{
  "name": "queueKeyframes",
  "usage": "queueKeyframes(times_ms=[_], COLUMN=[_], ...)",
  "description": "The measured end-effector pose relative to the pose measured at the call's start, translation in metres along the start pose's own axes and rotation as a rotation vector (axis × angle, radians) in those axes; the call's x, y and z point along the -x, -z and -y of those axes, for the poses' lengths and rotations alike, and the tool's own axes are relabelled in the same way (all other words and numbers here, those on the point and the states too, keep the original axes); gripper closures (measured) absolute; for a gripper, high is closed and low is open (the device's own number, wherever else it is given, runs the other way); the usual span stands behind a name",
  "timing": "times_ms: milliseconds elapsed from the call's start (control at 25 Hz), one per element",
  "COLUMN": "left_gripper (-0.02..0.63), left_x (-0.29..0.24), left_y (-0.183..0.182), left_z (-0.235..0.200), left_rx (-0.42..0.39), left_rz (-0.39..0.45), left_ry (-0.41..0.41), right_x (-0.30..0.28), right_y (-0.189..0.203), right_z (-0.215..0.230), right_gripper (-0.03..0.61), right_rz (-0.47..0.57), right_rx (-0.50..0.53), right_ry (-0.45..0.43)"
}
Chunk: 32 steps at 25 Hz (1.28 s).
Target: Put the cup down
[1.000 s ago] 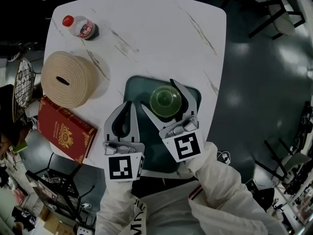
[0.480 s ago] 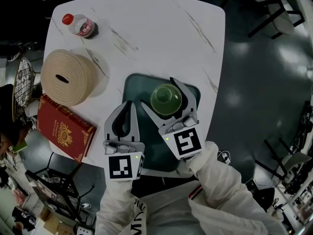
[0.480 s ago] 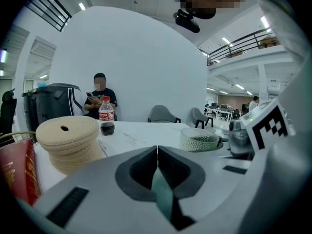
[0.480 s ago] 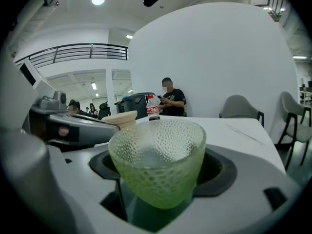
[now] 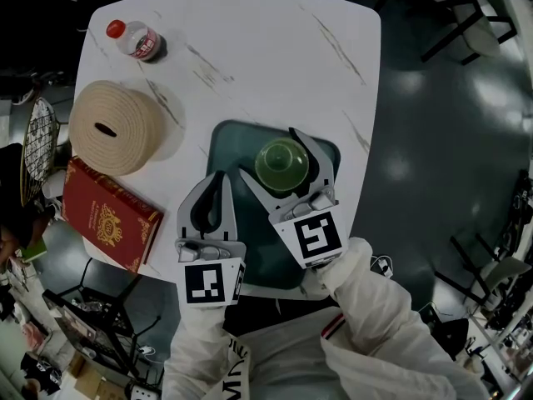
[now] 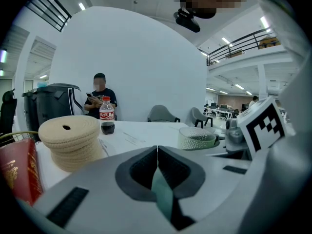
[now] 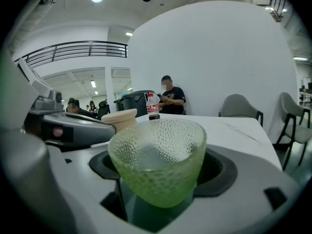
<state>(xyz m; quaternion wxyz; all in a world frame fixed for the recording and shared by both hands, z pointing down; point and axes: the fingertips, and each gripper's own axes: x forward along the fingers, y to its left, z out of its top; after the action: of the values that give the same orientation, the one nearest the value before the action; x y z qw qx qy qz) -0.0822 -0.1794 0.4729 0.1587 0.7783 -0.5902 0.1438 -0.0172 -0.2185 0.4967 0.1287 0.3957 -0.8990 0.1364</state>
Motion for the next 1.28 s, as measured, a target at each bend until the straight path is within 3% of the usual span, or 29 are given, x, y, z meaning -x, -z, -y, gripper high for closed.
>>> queueKeyframes(times_ms=[840, 1280], left_gripper=[0.601, 0.601], left_x=[0.013, 0.024], left_y=[0.002, 0.004], left_z=[-0.003, 0.000], left_rx=[-0.010, -0.009], left_rz=[-0.002, 0.000], left_ry=[0.011, 0.039], right_x=[-0.003, 0.012], right_y=[0.001, -0.012], right_z=[-0.001, -0.004], right_gripper=[0.158, 0.158], right_rz=[-0.017, 0.022], right_rx=[-0.042, -0.009], right_ry=[0.040, 0.089])
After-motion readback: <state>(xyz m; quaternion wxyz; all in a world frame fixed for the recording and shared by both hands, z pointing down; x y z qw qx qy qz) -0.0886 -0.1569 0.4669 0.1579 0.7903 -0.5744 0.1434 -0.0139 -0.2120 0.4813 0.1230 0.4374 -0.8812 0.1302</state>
